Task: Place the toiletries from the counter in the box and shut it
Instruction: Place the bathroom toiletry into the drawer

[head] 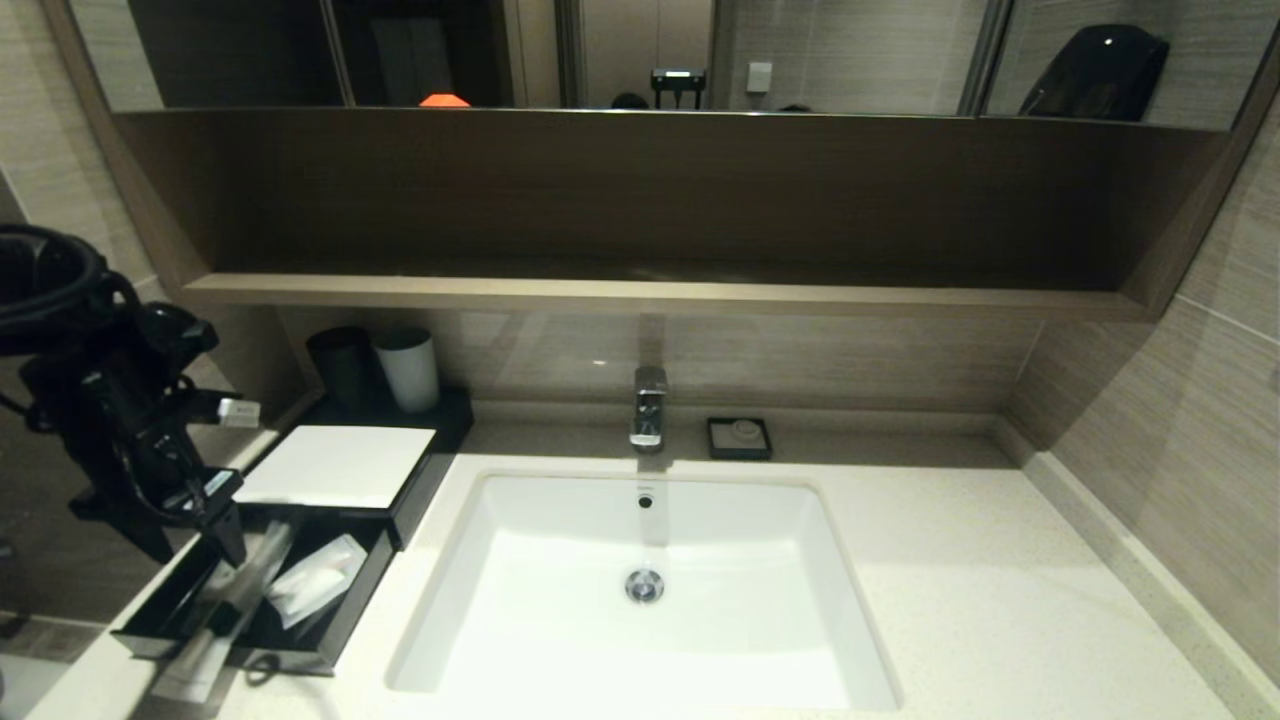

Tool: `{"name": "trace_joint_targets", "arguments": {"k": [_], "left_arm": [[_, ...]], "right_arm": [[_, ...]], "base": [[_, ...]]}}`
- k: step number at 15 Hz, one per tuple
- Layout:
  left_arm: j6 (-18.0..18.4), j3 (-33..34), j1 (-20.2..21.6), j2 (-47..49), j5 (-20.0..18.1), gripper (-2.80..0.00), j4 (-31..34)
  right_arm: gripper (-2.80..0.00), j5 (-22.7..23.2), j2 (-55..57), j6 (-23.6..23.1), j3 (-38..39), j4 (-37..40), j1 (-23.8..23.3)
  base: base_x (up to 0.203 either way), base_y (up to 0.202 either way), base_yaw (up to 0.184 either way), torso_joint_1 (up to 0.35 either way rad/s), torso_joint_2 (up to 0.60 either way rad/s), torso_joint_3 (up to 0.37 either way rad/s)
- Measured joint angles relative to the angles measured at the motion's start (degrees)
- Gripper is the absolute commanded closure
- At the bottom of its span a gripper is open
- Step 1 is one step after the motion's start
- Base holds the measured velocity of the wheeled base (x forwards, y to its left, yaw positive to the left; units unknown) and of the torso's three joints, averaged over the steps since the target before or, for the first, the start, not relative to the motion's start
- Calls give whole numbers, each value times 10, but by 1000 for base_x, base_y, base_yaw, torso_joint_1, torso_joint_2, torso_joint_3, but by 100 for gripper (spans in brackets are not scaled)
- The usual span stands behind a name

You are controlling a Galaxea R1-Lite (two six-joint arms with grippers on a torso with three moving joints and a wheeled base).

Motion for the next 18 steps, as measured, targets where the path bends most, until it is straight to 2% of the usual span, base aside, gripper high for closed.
{"name": "trace_joint_targets", "arguments": {"k": [2,5,8,13,18], "left_arm": [[-6,57,2,-36,-1,0,-9],[-40,132,3,-80,-1,0,-35],[-47,202,3,-128,-1,0,-70],[-46,321,22,-167,3,0,-199],[-46,401,26,-174,1,0,-303]], "right_arm": [[0,0,0,0,0,0,0],[0,0,0,1,0,0,0],[0,0,0,0,0,0,0],[0,0,0,0,0,0,0],[0,0,0,0,0,0,0]], "base": [[0,0,0,0,0,0],[0,0,0,0,0,0],[0,0,0,0,0,0],[0,0,0,0,0,0],[0,0,0,0,0,0]]}}
